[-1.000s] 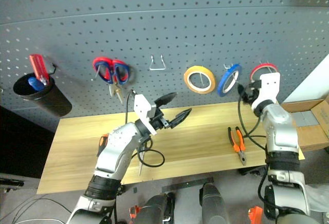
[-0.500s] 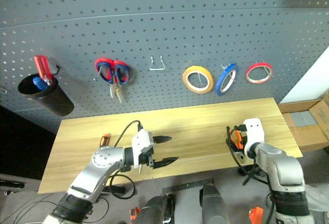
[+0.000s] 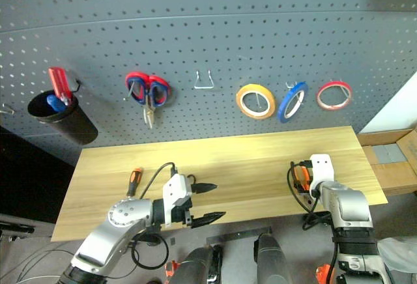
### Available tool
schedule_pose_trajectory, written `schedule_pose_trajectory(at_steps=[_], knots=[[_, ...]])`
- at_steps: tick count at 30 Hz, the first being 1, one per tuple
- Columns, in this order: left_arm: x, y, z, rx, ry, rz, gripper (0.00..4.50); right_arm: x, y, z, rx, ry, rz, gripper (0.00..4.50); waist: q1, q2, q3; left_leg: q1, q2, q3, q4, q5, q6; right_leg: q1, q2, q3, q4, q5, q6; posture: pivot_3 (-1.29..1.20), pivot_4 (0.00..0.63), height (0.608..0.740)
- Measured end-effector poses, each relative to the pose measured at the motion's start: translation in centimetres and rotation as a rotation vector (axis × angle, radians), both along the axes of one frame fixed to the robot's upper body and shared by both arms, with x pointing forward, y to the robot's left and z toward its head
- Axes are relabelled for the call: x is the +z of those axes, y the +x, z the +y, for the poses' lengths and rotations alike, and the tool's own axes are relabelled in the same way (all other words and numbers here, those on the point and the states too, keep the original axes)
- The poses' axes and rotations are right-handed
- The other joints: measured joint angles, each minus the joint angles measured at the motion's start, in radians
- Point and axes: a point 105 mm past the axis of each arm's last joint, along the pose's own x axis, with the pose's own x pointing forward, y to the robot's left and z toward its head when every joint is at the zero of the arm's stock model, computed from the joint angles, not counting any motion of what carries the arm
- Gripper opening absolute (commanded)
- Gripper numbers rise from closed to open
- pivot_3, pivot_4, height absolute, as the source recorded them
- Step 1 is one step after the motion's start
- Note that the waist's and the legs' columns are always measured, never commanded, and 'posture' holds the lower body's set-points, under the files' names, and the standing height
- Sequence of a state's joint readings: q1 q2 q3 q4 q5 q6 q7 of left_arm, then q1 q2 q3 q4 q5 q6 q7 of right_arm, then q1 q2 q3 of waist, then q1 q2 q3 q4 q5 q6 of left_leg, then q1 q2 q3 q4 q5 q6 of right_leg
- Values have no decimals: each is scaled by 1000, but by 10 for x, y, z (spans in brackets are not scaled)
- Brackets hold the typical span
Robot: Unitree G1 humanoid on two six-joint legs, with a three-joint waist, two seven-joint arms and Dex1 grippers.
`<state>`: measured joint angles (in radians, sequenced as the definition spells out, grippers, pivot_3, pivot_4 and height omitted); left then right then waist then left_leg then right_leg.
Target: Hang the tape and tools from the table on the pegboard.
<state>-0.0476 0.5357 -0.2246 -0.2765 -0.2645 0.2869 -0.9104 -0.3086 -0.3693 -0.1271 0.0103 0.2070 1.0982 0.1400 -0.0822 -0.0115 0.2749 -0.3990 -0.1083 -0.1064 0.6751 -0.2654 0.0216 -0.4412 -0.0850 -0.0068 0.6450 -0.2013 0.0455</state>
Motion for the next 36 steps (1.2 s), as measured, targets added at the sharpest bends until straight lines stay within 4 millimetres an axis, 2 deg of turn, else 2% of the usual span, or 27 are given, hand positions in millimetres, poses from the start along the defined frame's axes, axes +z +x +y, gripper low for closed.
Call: schedule_pose_trajectory(at_steps=[1,5,11,15,20,21,27,30,33,35,36], knots=[[0,0,1,6,2,2,4046,-3,-1,1,5,9,10,4449,0,0,0,0,0,0,0,0,0,0,0,0,0,-2,4,-117,311,740],[3,3,5,23,6,-8,4046,-15,-3,7,12,43,49,4449,0,0,0,0,0,1,0,0,0,0,0,-1,0,-2,3,-112,313,740],[7,-1,3,27,-1,-22,4046,-15,1,11,12,55,21,4449,0,-2,1,0,0,0,0,0,0,0,0,0,-1,-2,3,-101,319,740],[10,-2,2,27,-2,-22,4046,-15,2,9,5,40,16,3700,1,-2,2,0,0,-1,0,0,0,1,0,0,-1,-3,5,-99,323,740],[10,0,4,42,0,-22,4046,-15,2,7,17,17,17,1985,1,-3,5,0,0,-1,0,0,0,0,0,0,-2,-3,5,-100,322,740],[10,0,4,43,0,-22,4046,-15,2,8,36,11,19,1893,1,-3,5,0,0,-1,-1,0,0,0,0,0,-2,-3,5,-101,321,740],[13,3,3,50,-1,-37,4046,-14,2,10,103,-15,24,1893,2,-5,9,-1,0,-2,-1,0,0,0,0,0,-2,-4,5,-104,302,740],[21,10,2,49,-9,-73,4046,-8,-7,25,228,40,11,1893,6,-4,11,-1,0,-2,-1,0,0,-1,0,-1,-2,-4,5,-104,289,740],[32,20,-3,67,-48,-111,4046,9,-16,49,399,118,-36,1893,8,-4,11,-1,0,-2,-3,0,0,-1,0,-1,-2,-4,6,-110,259,740],[44,29,-1,120,-117,-138,4046,29,-30,61,550,167,-94,1892,16,-4,11,-2,0,-2,-4,0,-1,-1,0,-2,-2,-4,7,-105,239,740],[53,36,7,188,-168,-174,4046,44,-39,73,651,204,-138,1892,18,-4,11,-1,0,-2,-5,0,-1,-2,0,-3,-3,-5,7,-103,231,740]])
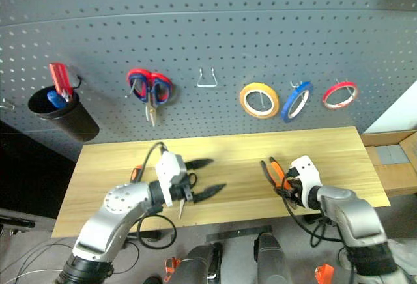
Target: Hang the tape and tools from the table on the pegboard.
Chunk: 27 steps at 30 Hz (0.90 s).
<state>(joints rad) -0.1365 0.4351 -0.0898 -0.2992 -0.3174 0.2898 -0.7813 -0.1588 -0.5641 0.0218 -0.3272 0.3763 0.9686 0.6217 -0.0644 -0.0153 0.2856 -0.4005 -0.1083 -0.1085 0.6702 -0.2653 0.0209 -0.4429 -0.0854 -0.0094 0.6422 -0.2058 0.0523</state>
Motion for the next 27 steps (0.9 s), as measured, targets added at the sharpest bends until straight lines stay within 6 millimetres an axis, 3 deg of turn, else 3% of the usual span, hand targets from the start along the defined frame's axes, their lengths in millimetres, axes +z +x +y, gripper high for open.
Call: schedule_pose_trajectory(at_steps=[4,6,12,20,27], knots=[[39,24,35,277,-188,-179,4046,92,-11,66,326,298,-314,1892,0,-4,-3,2,2,1,-3,2,-4,0,1,0,-1,0,0,-82,206,740],[44,25,44,364,-234,-231,4046,137,-8,83,401,405,-471,1892,11,-6,-5,2,1,0,-3,3,-6,0,1,-1,-1,4,-4,-70,200,740],[48,19,53,492,-266,-345,4046,222,11,117,443,541,-755,1892,40,-12,-9,0,0,0,-5,5,-10,-3,0,-1,-1,6,-8,-34,207,740],[53,15,51,563,-267,-445,4046,255,55,149,260,526,-936,1892,47,-14,-11,0,-1,2,-7,6,-11,-7,0,-1,1,6,-8,-3,204,740],[54,14,47,594,-315,-436,4046,238,90,153,79,475,-997,1892,45,-14,-11,0,-1,2,-7,7,-12,-7,0,0,2,6,-9,8,203,740]])
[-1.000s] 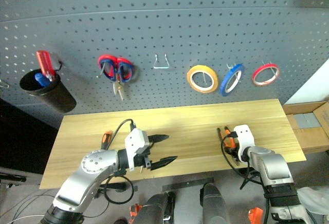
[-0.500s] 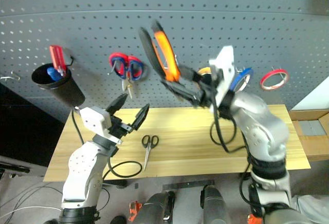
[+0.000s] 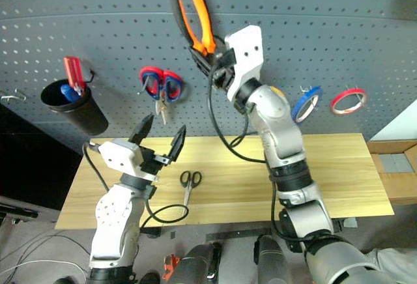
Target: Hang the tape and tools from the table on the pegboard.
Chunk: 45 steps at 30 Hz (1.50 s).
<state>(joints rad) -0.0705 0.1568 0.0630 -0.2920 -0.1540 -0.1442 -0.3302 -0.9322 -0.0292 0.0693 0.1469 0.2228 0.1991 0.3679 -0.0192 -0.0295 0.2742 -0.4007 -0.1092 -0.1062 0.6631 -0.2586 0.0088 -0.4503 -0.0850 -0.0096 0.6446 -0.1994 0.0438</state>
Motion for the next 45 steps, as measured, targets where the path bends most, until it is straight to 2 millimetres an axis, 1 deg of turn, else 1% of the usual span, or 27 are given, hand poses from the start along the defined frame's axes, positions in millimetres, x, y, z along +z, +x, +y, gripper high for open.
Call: schedule_pose_trajectory(at_steps=[4,8,11,16,21,27,28,30,34,39,41,43,45], knots=[[-3,-3,-4,-7,-4,12,4046,-5,8,10,-17,-4,-28,1892,-7,0,0,0,0,0,0,0,0,-1,1,0,0,0,0,18,207,740],[-2,-7,-7,-15,-4,11,4046,-18,20,11,-65,6,-20,1892,-8,0,0,0,0,0,0,1,-1,-1,1,0,1,0,0,37,212,740],[-1,-8,-7,-17,2,13,4046,-22,24,13,-82,22,-26,1892,-7,0,0,0,0,0,0,1,-1,-1,1,0,2,0,-1,41,212,740],[-3,-8,-6,-13,6,32,4046,-26,28,16,-107,28,-47,1891,-7,0,0,1,0,0,0,1,-1,0,1,1,2,1,-1,54,210,740],[2,-10,-6,-7,10,15,4046,-34,31,15,-122,28,-47,1891,-6,0,-1,1,0,0,1,1,-1,0,1,1,2,1,-2,58,209,740],[-1,-9,-4,-2,20,41,4046,-40,33,16,-138,14,-47,1889,-6,0,-2,2,0,0,1,1,-2,0,1,1,3,2,-2,54,212,740],[-2,-9,-4,-2,22,46,4046,-41,33,16,-135,12,-42,2611,-6,0,-3,2,0,0,1,1,-2,0,2,1,3,2,-2,54,212,740],[-5,-8,-3,4,21,64,4046,-43,32,18,-128,18,-32,3157,-7,1,-3,2,0,0,1,1,-2,0,2,1,3,2,-2,50,216,740],[-9,-6,0,22,8,92,4046,-46,29,21,-118,23,-22,4473,-6,0,-3,2,0,0,2,2,-2,1,2,1,3,2,-3,47,217,740],[-8,-5,2,32,21,89,4046,-45,29,20,-125,21,-12,4492,-5,0,-3,2,0,0,2,3,0,1,2,2,2,5,-2,34,219,740],[-12,-2,4,40,36,104,4046,-42,28,18,-130,23,-10,4492,-4,0,-4,2,0,0,2,3,0,1,2,1,2,5,-2,21,221,740],[-21,1,7,49,63,138,4046,-42,26,11,-144,25,-9,4492,-3,0,-4,2,0,-1,2,3,0,1,2,1,2,5,-2,11,221,740],[-33,5,10,56,75,194,4046,-46,21,-7,-172,11,1,4492,2,0,-5,1,0,0,1,4,-1,1,1,1,1,5,-2,-7,224,740]])
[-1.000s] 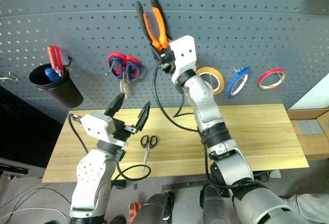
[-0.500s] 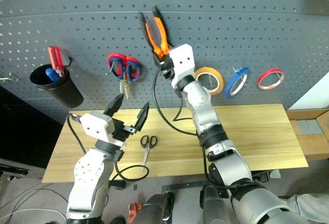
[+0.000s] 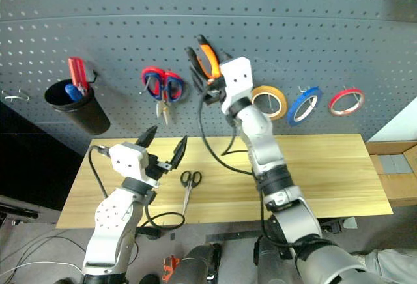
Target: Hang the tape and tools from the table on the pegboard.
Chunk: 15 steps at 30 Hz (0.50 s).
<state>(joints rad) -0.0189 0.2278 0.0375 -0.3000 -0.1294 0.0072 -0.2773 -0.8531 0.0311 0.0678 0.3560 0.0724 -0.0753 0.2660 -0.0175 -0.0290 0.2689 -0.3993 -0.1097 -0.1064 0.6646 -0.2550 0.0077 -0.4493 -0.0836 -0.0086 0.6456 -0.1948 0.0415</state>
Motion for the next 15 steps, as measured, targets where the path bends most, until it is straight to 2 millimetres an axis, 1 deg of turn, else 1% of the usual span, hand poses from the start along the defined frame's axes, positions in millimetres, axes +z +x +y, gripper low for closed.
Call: schedule_pose_trajectory(at_steps=[2,4,5,7,9,10,11,13,15], knots=[[-12,2,1,-10,29,61,4046,-10,-7,-15,5,5,67,4492,0,0,0,-1,0,1,0,0,0,-1,0,0,-1,0,0,-13,226,740],[-24,2,0,-40,60,128,4046,-20,-17,-24,52,3,149,4492,-5,0,0,-1,0,1,-1,0,0,-2,-1,1,-1,0,0,-31,232,740],[-28,1,-3,-67,71,156,4046,-21,-23,-27,77,-9,169,4492,-9,0,0,-1,0,1,-1,0,1,-2,-1,0,-1,0,0,-42,235,740],[-37,-1,-8,-109,68,210,4046,-17,-38,-32,139,-32,187,4492,-14,0,0,-1,1,1,-1,-2,3,-1,-1,0,-2,0,0,-54,238,740],[-44,-1,-10,-125,54,271,4046,-12,-51,-36,191,-53,202,4492,-18,0,0,0,1,1,-1,-3,4,-1,-1,0,-1,0,0,-67,247,740],[-48,-1,-10,-127,44,301,4046,-14,-60,-39,230,-66,222,4492,-17,1,0,0,1,1,-2,-3,4,0,-1,0,-2,0,0,-69,249,740],[-53,-1,-9,-123,37,333,4046,-19,-68,-41,269,-86,251,4492,-17,1,0,0,1,0,-2,-3,5,0,-1,-1,-2,0,0,-72,253,740],[-65,-2,-6,-104,33,402,4046,-41,-85,-44,351,-164,348,4492,-16,1,0,0,1,1,-1,-3,5,1,-1,-1,-2,-1,1,-76,261,740],[-81,-5,-1,-73,50,486,4046,-71,-102,-45,418,-268,460,4492,-17,1,0,0,1,2,-1,-4,7,1,-1,-1,-2,-1,1,-78,263,740]])
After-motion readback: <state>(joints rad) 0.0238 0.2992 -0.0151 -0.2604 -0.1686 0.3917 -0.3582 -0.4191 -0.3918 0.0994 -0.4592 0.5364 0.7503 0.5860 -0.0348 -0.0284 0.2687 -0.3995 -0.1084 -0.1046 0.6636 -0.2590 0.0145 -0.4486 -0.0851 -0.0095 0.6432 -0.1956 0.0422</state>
